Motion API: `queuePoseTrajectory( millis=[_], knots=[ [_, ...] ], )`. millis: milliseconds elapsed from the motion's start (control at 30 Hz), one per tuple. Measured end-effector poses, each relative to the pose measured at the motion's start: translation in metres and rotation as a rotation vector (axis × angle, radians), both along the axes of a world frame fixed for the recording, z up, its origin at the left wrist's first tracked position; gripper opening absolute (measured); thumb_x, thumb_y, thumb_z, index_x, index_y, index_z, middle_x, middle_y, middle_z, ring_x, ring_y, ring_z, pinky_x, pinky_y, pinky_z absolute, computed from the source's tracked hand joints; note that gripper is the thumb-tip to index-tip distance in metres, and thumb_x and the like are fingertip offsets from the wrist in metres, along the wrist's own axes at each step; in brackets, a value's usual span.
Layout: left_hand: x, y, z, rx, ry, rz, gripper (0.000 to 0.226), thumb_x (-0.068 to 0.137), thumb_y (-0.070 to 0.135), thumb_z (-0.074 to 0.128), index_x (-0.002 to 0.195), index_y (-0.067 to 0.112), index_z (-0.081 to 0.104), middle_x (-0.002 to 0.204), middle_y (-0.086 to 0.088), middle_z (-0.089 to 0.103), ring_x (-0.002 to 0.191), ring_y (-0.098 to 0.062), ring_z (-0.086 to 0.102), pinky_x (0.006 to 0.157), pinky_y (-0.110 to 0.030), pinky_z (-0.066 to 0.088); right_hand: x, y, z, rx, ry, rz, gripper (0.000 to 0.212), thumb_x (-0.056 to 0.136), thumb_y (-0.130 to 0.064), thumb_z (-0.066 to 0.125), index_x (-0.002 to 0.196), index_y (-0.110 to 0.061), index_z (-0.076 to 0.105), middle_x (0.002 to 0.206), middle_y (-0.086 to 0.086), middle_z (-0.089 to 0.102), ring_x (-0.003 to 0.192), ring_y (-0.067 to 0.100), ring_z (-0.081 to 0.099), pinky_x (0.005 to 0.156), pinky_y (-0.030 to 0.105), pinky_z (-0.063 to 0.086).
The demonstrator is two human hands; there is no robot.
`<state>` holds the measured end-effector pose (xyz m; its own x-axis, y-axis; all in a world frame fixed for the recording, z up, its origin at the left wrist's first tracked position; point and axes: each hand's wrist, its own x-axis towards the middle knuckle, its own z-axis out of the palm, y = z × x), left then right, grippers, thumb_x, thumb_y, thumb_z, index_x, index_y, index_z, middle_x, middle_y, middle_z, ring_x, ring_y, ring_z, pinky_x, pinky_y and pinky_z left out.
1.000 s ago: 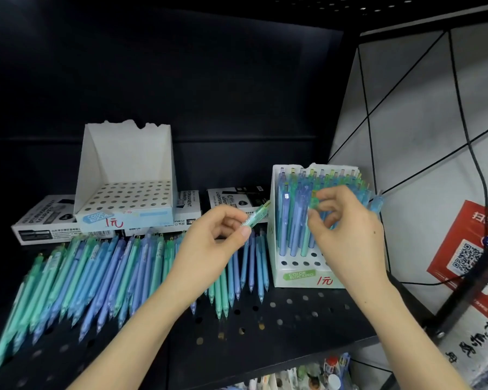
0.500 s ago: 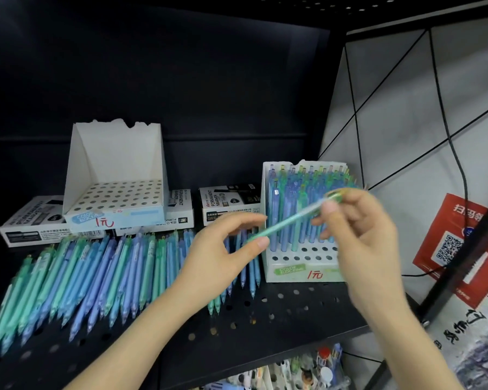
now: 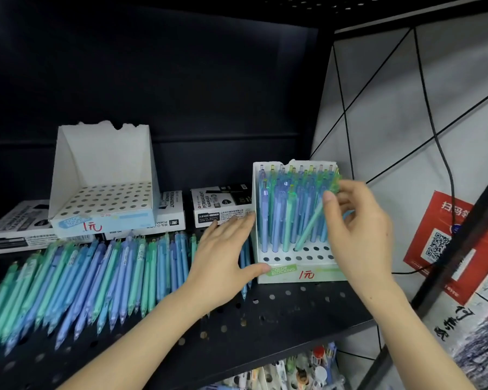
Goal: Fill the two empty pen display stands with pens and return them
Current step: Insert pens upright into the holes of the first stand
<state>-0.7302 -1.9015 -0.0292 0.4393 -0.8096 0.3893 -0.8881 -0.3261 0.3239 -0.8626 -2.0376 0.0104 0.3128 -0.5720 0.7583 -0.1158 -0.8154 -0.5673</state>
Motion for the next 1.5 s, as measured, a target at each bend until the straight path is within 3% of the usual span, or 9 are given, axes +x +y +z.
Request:
queuePoseTrajectory(
  millis=[167,500,600,733,867,1033,1167,1333,1500],
  knots=[
    [0.001,0.001,-0.002,-0.04,0.001,-0.023,0.089,0.082,0.061,0.05,0.146,0.035,-0.007,0.137,0.024,-0.012,0.127,0.009,-0.006,0.107,-0.016,-0.012,0.013,0.001,-0.007,-0.086,0.184,-0.06,0.019,0.089,-0.024,0.059,0.101,-0.01,0.063,0.073,-0.011,0.056,0.062,0.009,0.053,0.058,0.025,0.043],
    [0.007,0.008,0.003,-0.021,-0.046,-0.036,0.083,0.083,0.058,0.053,0.149,0.029,0.011,0.154,0.014,0.015,0.143,-0.008,0.01,0.112,-0.021,-0.004,0.01,0.022,-0.013,-0.189,0.124,-0.225,0.023,0.091,-0.027,0.057,0.108,-0.012,0.062,0.08,-0.004,0.065,0.07,0.014,0.058,0.058,0.022,0.033],
    [0.014,0.031,0.011,-0.099,-0.042,0.05,0.065,0.087,0.056,0.049,0.144,0.032,0.029,0.149,0.016,0.027,0.138,-0.006,0.02,0.108,-0.016,0.003,0.015,0.047,-0.018,-0.217,0.082,-0.009,0.024,0.089,-0.029,0.052,0.101,-0.012,0.064,0.076,-0.007,0.061,0.065,0.008,0.053,0.054,0.015,0.032],
    [0.031,0.089,0.012,-0.153,-0.054,0.28,0.047,0.089,0.049,0.052,0.132,0.029,0.051,0.135,0.011,0.048,0.126,-0.01,0.039,0.105,-0.025,0.025,0.044,0.079,-0.035,-0.175,0.306,0.268,0.028,0.087,-0.039,0.049,0.099,-0.02,0.066,0.068,-0.015,0.059,0.06,0.003,0.054,0.052,0.018,0.043],
    [0.054,0.155,0.009,-0.138,-0.017,0.582,0.04,0.084,0.041,0.063,0.12,0.022,0.063,0.124,-0.002,0.06,0.115,-0.022,0.053,0.095,-0.032,0.039,0.084,0.105,-0.04,-0.193,0.505,0.434,0.037,0.092,-0.046,0.048,0.118,-0.023,0.058,0.088,-0.01,0.064,0.081,0.008,0.058,0.069,0.022,0.044],
    [0.074,0.211,0.01,0.064,0.154,0.975,0.066,0.084,0.055,0.055,0.136,0.016,0.046,0.126,-0.018,0.052,0.11,-0.034,0.054,0.088,-0.039,0.046,0.132,0.135,-0.041,-0.229,0.71,0.431,0.067,0.086,-0.066,0.041,0.134,-0.019,0.042,0.113,0.001,0.061,0.104,0.019,0.055,0.082,0.032,0.049],
    [0.086,0.226,0.006,0.121,0.329,1.005,0.079,0.082,0.057,0.057,0.142,0.011,0.034,0.135,-0.018,0.049,0.116,-0.031,0.053,0.092,-0.037,0.046,0.147,0.151,-0.053,-0.243,0.792,0.356,0.086,0.078,-0.076,0.036,0.142,-0.02,0.029,0.134,0.004,0.047,0.126,0.024,0.037,0.096,0.033,0.039],
    [0.09,0.222,0.006,-0.102,0.56,0.909,0.073,0.082,0.037,0.068,0.141,0.008,0.036,0.13,-0.012,0.053,0.076,-0.012,0.054,0.075,-0.028,0.041,0.143,0.15,-0.059,-0.227,0.71,0.374,0.08,0.079,-0.074,0.042,0.139,-0.021,0.035,0.132,0.001,0.047,0.123,0.02,0.039,0.093,0.03,0.039],
    [0.099,0.222,0.008,-0.128,0.69,0.955,0.074,0.078,0.031,0.075,0.136,0.0,0.041,0.134,-0.015,0.049,0.119,-0.027,0.049,0.087,-0.028,0.038,0.142,0.156,-0.054,-0.183,0.695,0.368,0.067,0.086,-0.061,0.045,0.138,-0.019,0.035,0.119,0.002,0.055,0.111,0.02,0.051,0.079,0.028,0.044]
  ],
)
